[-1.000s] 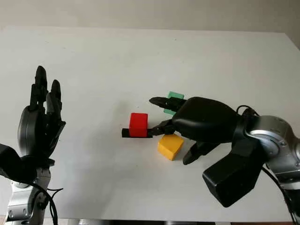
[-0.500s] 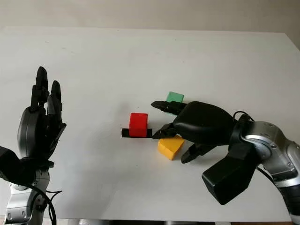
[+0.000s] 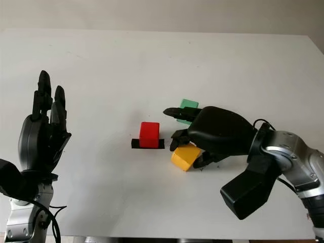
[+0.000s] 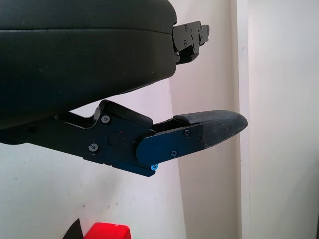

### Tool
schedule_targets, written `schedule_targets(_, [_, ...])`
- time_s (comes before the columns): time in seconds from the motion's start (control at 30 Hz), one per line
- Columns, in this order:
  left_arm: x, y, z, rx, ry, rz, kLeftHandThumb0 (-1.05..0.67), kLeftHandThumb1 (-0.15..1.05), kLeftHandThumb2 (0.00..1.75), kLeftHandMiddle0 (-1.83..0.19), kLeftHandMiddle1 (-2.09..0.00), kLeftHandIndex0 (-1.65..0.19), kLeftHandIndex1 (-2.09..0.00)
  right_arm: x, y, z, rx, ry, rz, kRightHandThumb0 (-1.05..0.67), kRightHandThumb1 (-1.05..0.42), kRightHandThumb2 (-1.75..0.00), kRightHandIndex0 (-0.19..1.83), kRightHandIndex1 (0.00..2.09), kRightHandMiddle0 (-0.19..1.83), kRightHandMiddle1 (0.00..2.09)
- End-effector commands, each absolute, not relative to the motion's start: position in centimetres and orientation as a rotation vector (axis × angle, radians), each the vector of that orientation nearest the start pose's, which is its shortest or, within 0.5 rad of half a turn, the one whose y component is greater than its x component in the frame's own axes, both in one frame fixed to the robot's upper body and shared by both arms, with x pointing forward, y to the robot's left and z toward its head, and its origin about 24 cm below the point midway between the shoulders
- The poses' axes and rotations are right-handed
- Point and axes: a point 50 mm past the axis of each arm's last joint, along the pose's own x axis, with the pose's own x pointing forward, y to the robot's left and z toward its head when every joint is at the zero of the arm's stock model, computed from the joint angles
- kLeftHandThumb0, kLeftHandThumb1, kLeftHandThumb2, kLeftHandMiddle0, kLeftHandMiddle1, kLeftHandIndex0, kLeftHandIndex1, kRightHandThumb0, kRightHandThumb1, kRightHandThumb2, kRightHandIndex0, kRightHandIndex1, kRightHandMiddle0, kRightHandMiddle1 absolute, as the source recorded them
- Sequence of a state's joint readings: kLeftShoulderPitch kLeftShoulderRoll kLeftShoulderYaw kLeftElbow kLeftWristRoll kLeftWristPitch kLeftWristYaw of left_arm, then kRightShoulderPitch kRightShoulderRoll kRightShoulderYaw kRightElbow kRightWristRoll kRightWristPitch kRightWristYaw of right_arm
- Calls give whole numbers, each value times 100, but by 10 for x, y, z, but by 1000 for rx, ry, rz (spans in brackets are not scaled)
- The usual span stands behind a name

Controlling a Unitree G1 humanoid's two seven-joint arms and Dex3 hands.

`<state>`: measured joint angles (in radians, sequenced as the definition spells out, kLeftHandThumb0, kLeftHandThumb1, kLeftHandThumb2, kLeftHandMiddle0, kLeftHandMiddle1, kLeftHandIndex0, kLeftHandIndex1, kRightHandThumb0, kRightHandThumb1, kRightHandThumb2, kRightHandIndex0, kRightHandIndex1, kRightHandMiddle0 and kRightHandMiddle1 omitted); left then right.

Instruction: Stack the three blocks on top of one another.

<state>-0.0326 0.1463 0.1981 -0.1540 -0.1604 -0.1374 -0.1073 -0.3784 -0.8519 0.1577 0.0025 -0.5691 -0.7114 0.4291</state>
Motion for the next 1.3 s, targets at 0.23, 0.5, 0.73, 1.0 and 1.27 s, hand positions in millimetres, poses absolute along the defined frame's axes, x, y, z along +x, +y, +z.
schedule_targets(0.23, [248,214,105,33,-339,66,-70,105,64,15,-6,19,-4,270,-180,171,-1456,-615,835,-41,-96,-5,22,7,41,141])
schedule_targets(0.5, [248,213,104,36,-325,57,-69,105,66,17,-5,19,-2,277,-182,186,-1450,-572,811,-43,-95,-5,24,6,42,126])
schedule_targets(0.73, [248,211,103,32,-319,65,-68,105,66,17,-5,19,-2,297,-182,220,-1410,-515,764,-42,-94,-5,25,6,50,117])
schedule_targets(1.0, [247,210,102,43,-319,64,-68,105,66,17,-5,19,-2,328,-169,241,-1169,-480,754,-43,-93,-5,22,5,48,125])
schedule_targets(1.27, [244,211,102,54,-312,64,-68,105,66,16,-5,19,-1,333,-152,234,-966,-353,719,-47,-96,-6,21,5,40,136])
